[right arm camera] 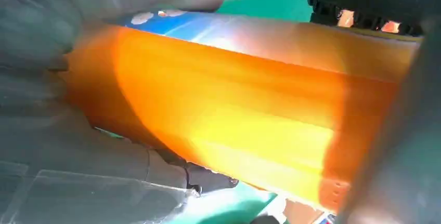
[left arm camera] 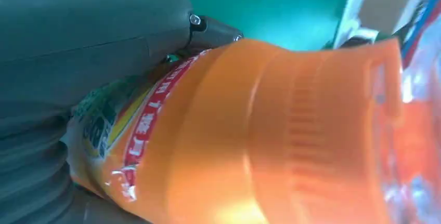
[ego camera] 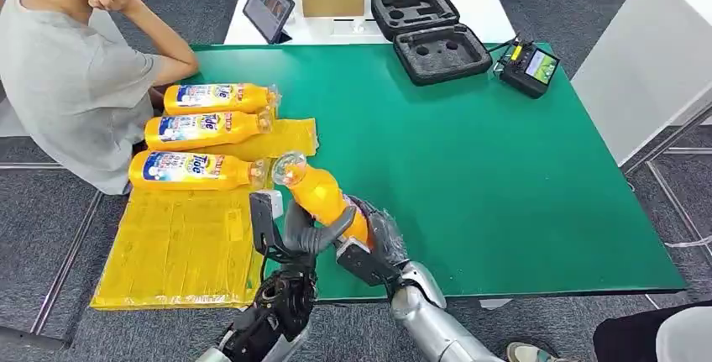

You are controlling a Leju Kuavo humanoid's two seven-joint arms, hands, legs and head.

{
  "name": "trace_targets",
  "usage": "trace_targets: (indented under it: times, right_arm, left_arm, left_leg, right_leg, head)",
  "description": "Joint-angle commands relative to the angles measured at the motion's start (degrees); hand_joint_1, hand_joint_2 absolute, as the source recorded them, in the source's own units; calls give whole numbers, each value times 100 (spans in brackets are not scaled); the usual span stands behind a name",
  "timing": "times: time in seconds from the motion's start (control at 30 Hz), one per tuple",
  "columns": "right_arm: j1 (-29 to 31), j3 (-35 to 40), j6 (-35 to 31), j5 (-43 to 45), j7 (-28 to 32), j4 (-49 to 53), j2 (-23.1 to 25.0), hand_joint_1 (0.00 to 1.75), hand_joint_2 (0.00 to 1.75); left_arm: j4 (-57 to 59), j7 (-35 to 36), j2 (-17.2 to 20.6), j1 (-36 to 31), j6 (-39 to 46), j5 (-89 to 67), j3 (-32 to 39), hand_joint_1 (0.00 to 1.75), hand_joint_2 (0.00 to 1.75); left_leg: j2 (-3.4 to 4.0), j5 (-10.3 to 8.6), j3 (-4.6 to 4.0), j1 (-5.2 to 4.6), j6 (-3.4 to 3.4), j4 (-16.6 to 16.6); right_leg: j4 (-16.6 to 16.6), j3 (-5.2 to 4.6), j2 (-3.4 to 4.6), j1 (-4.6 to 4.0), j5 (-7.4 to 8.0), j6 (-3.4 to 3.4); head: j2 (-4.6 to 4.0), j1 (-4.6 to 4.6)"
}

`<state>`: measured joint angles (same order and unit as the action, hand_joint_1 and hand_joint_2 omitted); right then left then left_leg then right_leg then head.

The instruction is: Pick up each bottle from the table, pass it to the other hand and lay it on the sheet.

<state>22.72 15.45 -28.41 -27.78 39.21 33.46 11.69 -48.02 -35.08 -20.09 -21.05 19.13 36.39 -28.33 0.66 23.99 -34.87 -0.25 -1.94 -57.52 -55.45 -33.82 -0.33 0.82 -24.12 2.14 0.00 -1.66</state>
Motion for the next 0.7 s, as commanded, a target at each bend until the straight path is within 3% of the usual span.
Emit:
trace_targets:
  times: [0.03,0.07,0.17,0.3,0.5,0.7]
  right_arm:
    - [224,392,-125,-35,-48,-303,31,0,175]
    - [224,392,-125,-35,-48,-303,31,0,175]
    - [139,254,167,297,67,-245,47,0,175]
    - [66,181,289,485,79,-166,46,0,175]
    - [-128,194,457,783,79,87,-38,0,175]
    - [-175,217,461,988,79,79,-52,0,175]
  left_arm:
    - [135,58,126,-183,-301,144,-399,175,175]
    - [135,58,126,-183,-301,144,-399,175,175]
    - [-599,-312,618,-139,191,-742,-582,175,175]
    - [-1172,-492,980,-32,793,-1748,-267,175,175]
    - [-1632,-435,1040,243,416,-1733,196,175,175]
    - [-2076,-492,1110,243,1015,-2562,456,175,175]
  left_leg:
    - [2,6,13,3,8,2]
    - [3,8,16,4,9,2]
    - [-1,7,13,5,10,0]
    - [13,9,22,7,15,3]
    - [5,3,12,5,9,5]
    - [2,4,8,6,11,2]
  right_leg:
    - [2,12,7,-3,-4,-7]
    - [3,15,8,-3,-6,-8]
    - [1,12,4,-4,-6,-7]
    - [2,18,20,-7,-4,-12]
    - [3,9,9,-4,-2,-6]
    - [0,7,6,-5,-4,-7]
  head:
    - [0,-2]
    - [0,-2]
    - [0,0]
    - [0,0]
    - [0,-2]
    - [0,0]
